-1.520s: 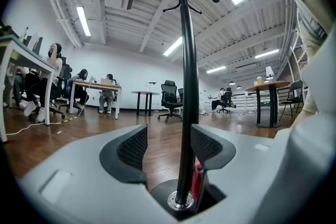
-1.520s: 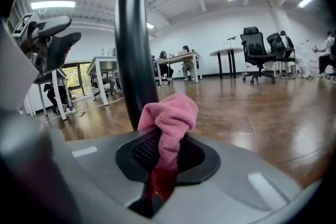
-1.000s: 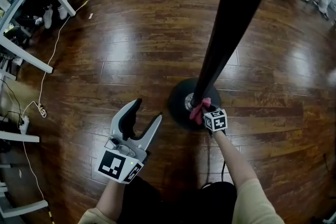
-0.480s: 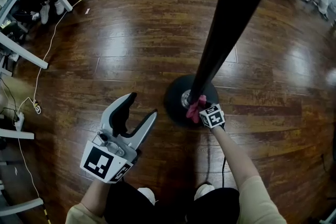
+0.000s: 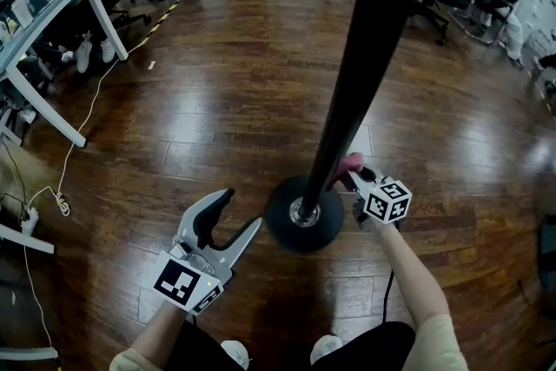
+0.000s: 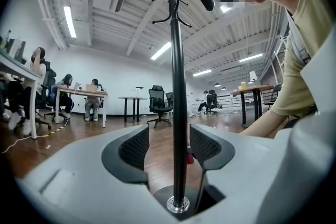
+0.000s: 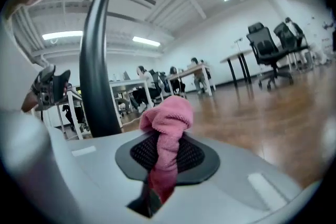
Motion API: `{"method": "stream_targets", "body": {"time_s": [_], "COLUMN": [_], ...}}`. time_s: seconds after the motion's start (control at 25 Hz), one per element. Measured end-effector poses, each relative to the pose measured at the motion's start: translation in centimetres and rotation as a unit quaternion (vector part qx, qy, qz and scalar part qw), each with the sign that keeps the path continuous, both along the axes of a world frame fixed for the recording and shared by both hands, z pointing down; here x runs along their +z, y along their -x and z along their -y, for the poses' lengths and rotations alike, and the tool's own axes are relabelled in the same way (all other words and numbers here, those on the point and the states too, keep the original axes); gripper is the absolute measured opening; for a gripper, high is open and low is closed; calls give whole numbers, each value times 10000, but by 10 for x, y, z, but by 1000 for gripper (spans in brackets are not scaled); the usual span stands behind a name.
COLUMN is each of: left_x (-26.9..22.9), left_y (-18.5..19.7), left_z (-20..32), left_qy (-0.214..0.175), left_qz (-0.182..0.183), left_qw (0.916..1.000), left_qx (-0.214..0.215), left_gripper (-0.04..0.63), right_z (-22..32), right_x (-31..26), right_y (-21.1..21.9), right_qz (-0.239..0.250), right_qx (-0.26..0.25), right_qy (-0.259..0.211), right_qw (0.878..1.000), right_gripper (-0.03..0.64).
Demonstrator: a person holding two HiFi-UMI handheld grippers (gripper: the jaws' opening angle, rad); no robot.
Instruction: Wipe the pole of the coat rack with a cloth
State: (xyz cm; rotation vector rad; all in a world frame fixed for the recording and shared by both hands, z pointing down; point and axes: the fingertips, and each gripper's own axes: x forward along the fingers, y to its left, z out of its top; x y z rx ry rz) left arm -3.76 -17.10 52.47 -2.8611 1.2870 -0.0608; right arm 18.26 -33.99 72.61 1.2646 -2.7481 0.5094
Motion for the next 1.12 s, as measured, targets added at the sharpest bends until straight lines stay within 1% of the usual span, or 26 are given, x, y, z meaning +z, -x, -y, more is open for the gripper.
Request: {"method": "stream_targets", "body": {"time_s": [0.08, 0.12, 0.2, 0.24, 0.28, 0.36, 0.4, 0.44, 0.48, 0.56, 0.68, 0.76, 0.8, 0.84, 0.96, 1.04, 1.12], "left_x": [2, 3, 2, 1, 2, 8, 12, 15, 17, 15, 6, 0, -3, -5, -10, -11, -9], "left_y": [-3, -5, -9, -10, -11, -12, -12, -11, -10, -8, -7, -8, -9, -10, -7, -4, 1], "left_z": [-3, -4, -4, -3, -3, -3, -3, -2, -2, -1, 3, 5, 5, 4, 6, 11, 14], "left_qy": [-32, -52, -115, -130, -116, -26, 19, 56, 89, 137, 125, 109, 91, 54, -107, -174, -236], "left_qz": [-38, -57, -108, -124, -125, -83, -58, -46, -50, -72, -97, -195, -247, -279, -317, -379, -424], "left_qw": [10000, 10000, 9998, 9997, 9996, 9994, 9993, 9992, 9991, 9988, 9987, 9987, 9985, 9983, 9981, 9980, 9979], "left_qx": [44, 61, 109, 152, 212, 340, 379, 401, 417, 455, 478, 464, 477, 503, 518, 471, 432], "left_gripper": [227, 227, 227, 227, 227, 227, 227, 227, 227, 225, 222, 222, 222, 222, 222, 222, 221], "right_z": [5, 3, 2, 2, 4, 6, 6, 5, 3, -6, -32, -51, -58, -63, -69, -69, -66], "right_x": [-82, -124, -207, -246, -282, -342, -369, -395, -422, -478, -554, -585, -592, -593, -579, -559, -530], "right_y": [3, 6, 12, 13, 15, 18, 21, 23, 23, 22, 27, 36, 40, 43, 41, 41, 43], "right_qz": [-135, -248, -352, -273, -91, 458, 723, 957, 1181, 1605, 2049, 2310, 2376, 2383, 2401, 2372, 2283], "right_qx": [-160, -273, -452, -502, -583, -987, -1306, -1644, -1944, -2366, -2960, -3450, -3638, -3738, -3778, -3750, -3689], "right_qy": [-932, -1398, -2267, -2605, -2842, -3050, -3100, -3167, -3263, -3529, -3895, -3951, -3938, -3925, -3857, -3752, -3590], "right_qw": [9954, 9895, 9723, 9638, 9569, 9461, 9390, 9292, 9175, 8909, 8478, 8195, 8101, 8059, 8068, 8139, 8264], "right_gripper": [43, 43, 43, 43, 44, 46, 46, 47, 46, 46, 48, 48, 46, 41, 41, 43, 41]}}
